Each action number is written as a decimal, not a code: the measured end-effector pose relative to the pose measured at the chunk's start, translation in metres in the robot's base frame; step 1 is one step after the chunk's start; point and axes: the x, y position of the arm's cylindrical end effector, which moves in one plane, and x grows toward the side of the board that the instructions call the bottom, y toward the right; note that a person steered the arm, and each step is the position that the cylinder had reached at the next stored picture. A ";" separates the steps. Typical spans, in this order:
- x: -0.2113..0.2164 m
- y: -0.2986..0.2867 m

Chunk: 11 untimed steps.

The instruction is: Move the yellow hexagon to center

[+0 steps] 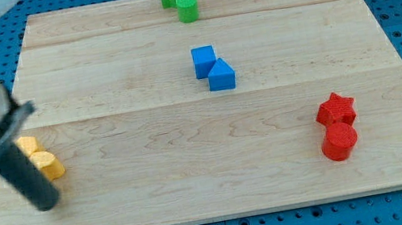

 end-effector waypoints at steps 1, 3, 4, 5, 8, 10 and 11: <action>-0.025 -0.038; -0.070 -0.020; -0.078 0.025; -0.094 0.039; -0.121 0.115; -0.129 0.207; -0.073 0.171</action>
